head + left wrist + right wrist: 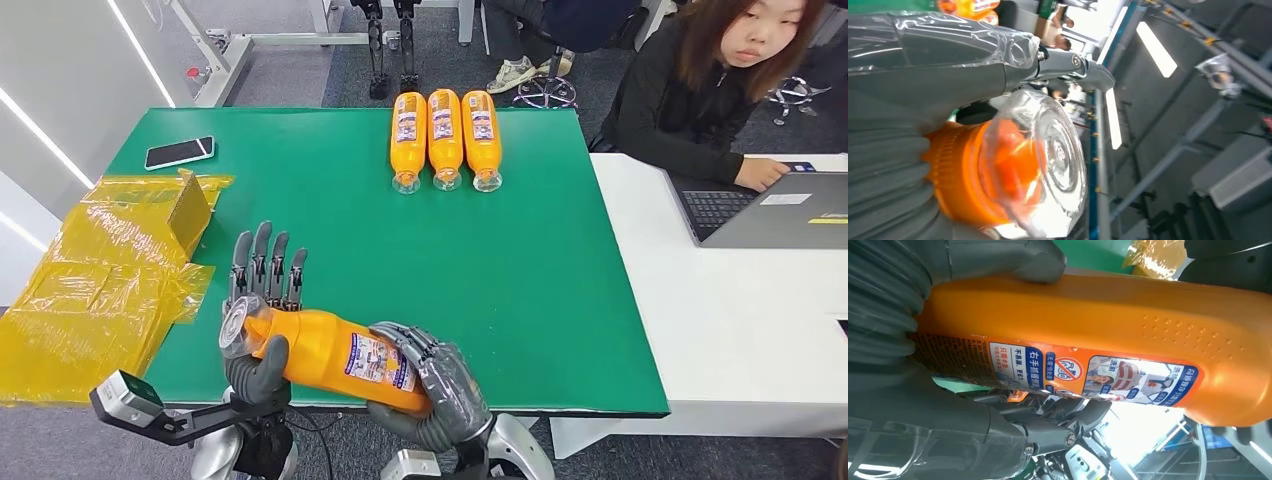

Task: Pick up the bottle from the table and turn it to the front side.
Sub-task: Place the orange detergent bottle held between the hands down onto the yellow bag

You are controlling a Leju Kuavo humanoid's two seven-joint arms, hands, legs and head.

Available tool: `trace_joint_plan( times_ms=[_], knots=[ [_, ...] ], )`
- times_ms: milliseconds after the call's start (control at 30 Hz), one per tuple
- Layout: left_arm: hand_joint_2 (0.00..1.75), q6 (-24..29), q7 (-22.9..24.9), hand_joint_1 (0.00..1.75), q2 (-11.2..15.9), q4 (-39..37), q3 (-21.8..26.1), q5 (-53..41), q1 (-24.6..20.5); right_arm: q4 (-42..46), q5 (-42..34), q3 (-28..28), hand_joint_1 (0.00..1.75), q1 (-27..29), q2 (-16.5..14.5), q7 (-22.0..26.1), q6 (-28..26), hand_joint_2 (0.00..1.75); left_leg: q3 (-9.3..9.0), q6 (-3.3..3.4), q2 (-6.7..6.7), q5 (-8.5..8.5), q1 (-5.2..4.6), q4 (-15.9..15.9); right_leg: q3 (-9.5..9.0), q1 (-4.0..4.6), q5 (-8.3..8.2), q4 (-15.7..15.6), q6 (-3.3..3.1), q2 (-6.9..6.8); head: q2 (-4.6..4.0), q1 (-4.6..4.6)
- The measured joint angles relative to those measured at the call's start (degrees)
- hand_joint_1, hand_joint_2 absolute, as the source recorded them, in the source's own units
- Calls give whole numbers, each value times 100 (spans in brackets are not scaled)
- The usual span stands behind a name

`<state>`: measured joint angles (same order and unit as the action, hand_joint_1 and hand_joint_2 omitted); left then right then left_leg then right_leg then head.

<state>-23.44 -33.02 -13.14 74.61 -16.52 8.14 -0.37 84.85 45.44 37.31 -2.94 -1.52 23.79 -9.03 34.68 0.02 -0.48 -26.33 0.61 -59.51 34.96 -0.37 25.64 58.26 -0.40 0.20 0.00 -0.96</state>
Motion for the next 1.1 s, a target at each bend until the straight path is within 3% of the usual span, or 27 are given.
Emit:
trace_joint_plan(
  times_ms=[767,800,900,933,1100],
  knots=[
    [175,-51,-7,175,49,21,2,44,-21,-72,2,-35,175,-106,-128,-55,43,175,1,2,-1,3,0,-1,-1,0,-1,0,0,-1,0,0],
    [175,-50,-8,175,50,21,2,48,-21,-72,2,-35,161,-106,-128,-54,40,175,1,2,-1,3,0,-1,-1,0,-1,0,0,-1,0,0],
    [175,-38,-23,175,54,21,2,67,-21,-72,4,-36,30,-105,-132,-43,28,175,1,2,-1,3,0,-1,-1,0,-1,0,0,-1,0,0],
    [175,-29,-32,175,54,22,2,70,-20,-72,8,-37,0,-104,-136,-38,19,175,1,2,-1,3,0,-1,-1,0,-1,0,0,-1,0,0],
    [175,24,-23,175,53,21,-2,71,8,-57,53,-37,0,-109,-230,-30,-59,175,0,2,0,3,0,-1,0,0,-1,0,0,0,0,1]
  ],
)
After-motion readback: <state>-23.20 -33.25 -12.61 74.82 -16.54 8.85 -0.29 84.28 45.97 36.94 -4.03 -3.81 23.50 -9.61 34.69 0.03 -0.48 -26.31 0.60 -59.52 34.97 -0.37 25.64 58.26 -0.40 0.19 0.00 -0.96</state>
